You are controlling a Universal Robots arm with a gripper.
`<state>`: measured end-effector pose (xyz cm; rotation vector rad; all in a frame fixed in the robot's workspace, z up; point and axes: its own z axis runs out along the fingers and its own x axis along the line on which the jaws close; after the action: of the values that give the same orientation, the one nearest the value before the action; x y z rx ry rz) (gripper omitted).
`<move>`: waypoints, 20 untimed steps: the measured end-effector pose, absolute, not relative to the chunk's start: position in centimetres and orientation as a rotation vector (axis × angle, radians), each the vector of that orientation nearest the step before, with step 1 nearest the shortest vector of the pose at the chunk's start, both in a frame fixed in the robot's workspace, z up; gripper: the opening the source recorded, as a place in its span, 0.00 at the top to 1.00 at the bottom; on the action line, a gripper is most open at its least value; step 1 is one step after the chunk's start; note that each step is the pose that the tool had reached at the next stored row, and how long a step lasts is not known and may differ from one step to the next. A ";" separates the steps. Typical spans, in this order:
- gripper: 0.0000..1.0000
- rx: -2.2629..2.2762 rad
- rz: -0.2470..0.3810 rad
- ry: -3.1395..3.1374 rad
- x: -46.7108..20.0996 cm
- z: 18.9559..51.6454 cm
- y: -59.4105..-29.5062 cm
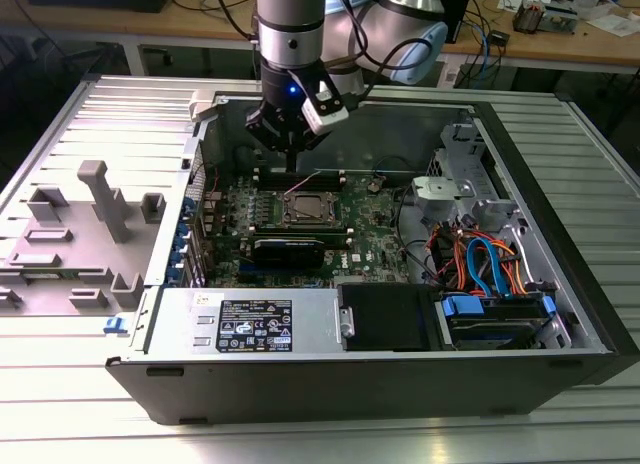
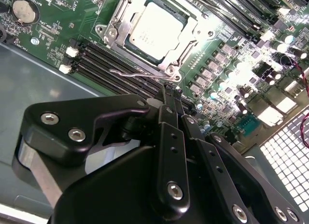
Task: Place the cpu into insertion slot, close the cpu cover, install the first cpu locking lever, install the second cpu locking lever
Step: 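Install the first cpu locking lever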
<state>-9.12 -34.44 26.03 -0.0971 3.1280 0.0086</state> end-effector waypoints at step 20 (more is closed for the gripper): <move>0.89 -0.097 0.008 3.128 -8.5 25.0 -34.1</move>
<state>-8.50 -34.06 24.98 -0.0970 3.1279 0.0083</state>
